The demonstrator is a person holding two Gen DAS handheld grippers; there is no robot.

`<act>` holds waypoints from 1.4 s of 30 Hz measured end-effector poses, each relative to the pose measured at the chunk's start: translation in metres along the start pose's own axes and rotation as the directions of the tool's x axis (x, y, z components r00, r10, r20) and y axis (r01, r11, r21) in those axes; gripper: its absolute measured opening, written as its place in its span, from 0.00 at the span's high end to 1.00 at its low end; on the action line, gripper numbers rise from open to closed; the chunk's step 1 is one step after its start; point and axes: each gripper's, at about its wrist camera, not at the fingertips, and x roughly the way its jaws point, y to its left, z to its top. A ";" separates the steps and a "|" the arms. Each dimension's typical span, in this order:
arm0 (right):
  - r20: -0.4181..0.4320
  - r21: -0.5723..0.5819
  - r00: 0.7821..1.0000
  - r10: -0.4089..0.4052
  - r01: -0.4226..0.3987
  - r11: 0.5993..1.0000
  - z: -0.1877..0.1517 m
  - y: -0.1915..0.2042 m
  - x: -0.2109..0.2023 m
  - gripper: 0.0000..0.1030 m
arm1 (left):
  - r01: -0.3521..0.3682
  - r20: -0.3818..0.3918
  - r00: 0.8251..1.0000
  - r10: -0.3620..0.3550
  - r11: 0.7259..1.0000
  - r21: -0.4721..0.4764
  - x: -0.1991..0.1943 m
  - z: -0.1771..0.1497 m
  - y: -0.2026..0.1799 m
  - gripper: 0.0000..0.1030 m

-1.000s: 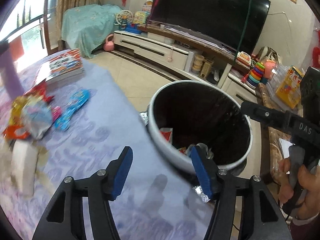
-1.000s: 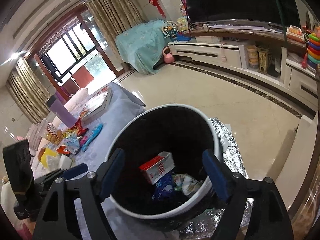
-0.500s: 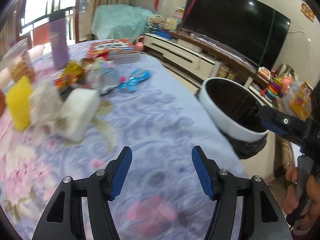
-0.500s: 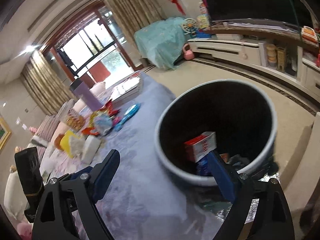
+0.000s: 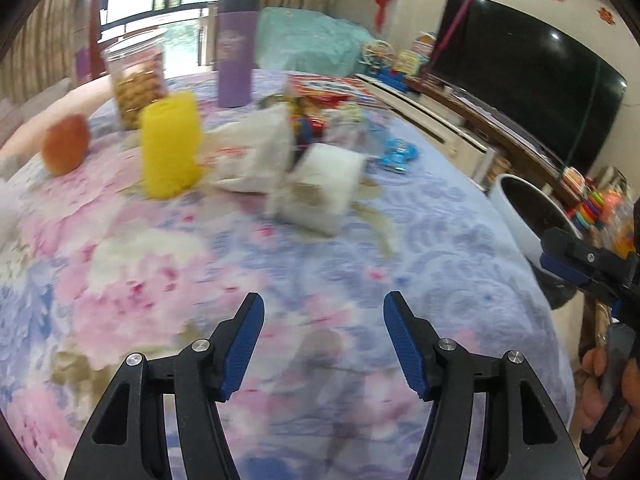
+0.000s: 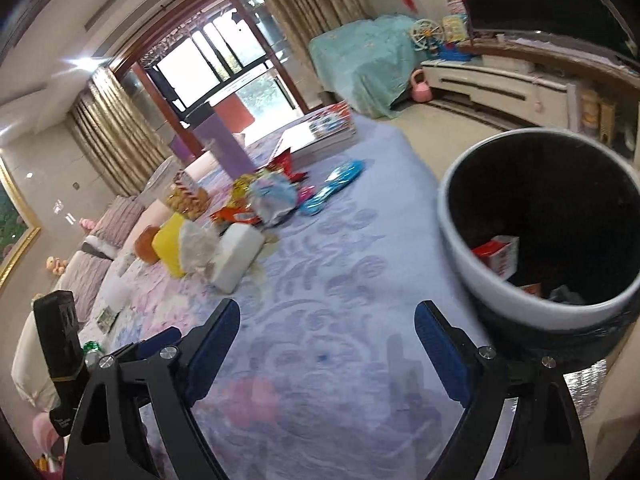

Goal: Collect trash
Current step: 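Grasp the yellow foam net with left gripper while right gripper grasps white tissue block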

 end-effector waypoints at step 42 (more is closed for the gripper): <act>-0.153 0.007 0.980 0.130 -0.130 0.991 0.017 0.078 0.144 0.50 | -0.084 -0.001 0.996 0.085 0.992 -0.096 0.097 0.091 0.121 0.76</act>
